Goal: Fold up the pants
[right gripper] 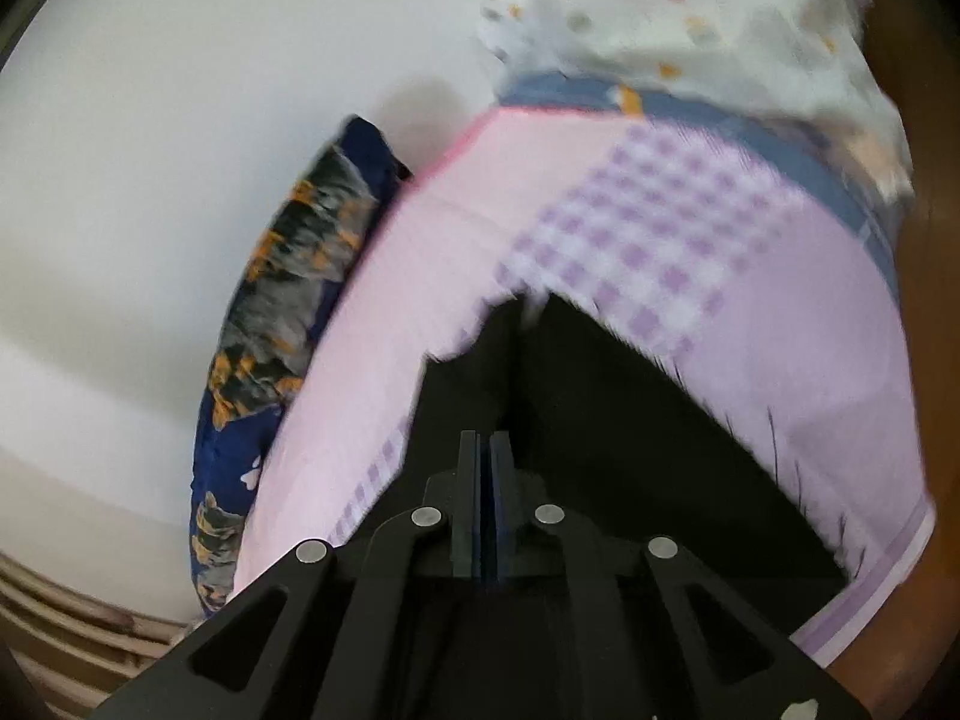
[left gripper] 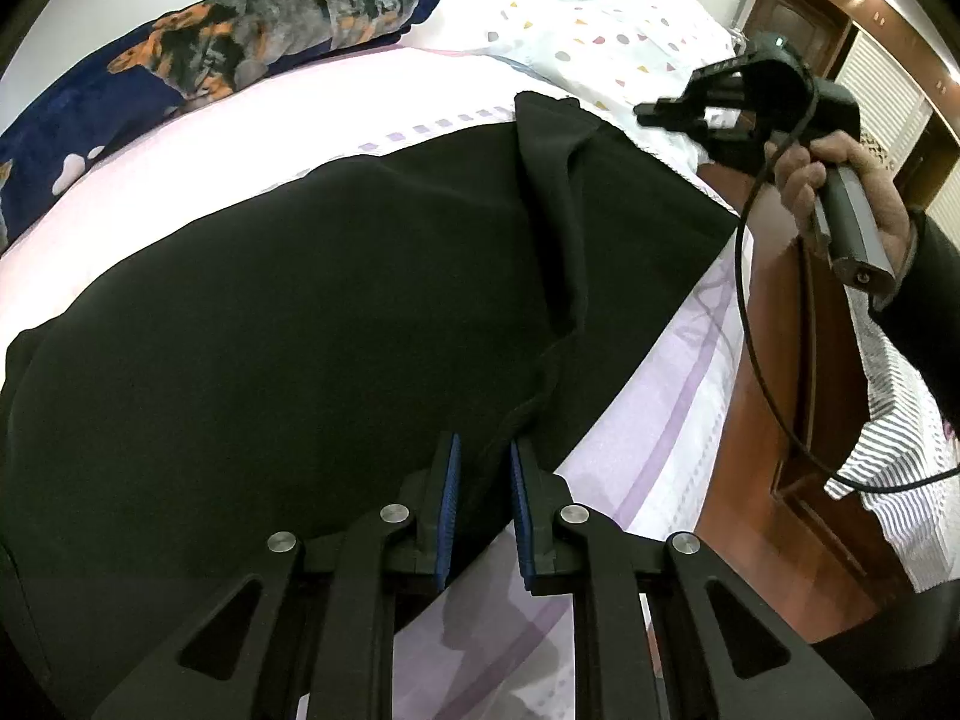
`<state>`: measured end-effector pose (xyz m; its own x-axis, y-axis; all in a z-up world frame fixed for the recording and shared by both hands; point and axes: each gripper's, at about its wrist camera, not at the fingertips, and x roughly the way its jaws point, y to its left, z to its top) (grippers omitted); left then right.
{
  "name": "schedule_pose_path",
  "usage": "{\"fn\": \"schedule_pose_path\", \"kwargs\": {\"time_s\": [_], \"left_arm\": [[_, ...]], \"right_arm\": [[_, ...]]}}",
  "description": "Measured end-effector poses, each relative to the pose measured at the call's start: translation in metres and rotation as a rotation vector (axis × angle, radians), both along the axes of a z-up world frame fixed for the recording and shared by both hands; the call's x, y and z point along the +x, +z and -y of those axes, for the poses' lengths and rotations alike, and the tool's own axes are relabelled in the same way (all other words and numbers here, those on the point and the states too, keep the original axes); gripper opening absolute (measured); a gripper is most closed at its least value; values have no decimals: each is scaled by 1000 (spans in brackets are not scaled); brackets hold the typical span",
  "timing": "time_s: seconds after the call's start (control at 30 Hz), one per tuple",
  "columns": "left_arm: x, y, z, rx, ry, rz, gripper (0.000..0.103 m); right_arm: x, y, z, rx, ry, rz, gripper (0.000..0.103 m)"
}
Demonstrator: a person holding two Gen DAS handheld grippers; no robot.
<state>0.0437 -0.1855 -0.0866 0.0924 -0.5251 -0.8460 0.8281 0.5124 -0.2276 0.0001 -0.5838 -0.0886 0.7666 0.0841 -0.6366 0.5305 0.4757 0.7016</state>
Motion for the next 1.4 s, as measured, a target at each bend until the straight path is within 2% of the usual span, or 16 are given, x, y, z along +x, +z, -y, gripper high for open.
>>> {"fn": "schedule_pose_path", "kwargs": {"time_s": [0.1,0.3,0.37,0.4,0.43,0.47,0.53,0.63,0.8,0.97,1.07,1.17,1.4], "left_arm": [[1,0,-1,0,0,-1,17],[3,0,0,1,-1,-5,17],[2,0,1,2,-1,-3,17],[2,0,1,2,0,-2,17],[2,0,1,3,1,-2,17],[3,0,1,3,0,-2,17],[3,0,2,2,3,-4,17],[3,0,1,4,3,-5,17],[3,1,0,0,-4,5,17],[-1,4,2,9,-36,41,17],[-3,5,3,16,-49,55,17],[-3,6,5,26,-66,72,17],[-4,1,8,41,-88,82,17]], "right_arm": [[6,-14,-3,35,-11,-21,35],[21,-24,-4,52,-19,-12,35],[28,-28,0,63,-24,-17,35],[31,-28,1,64,-24,-15,28],[34,-28,2,66,-16,-7,13],[36,-26,2,65,-5,2,7],[38,-19,0,35,-3,3,5],[30,1,-3,-33,-4,20,4],[-20,24,0,-114,-68,9,4],[-70,4,-1,-141,-117,-115,4],[-90,-11,-1,-116,-155,-149,3],[-99,-15,-5,-108,-179,-152,3],[-97,-18,-13,-192,-169,-202,3]]}}
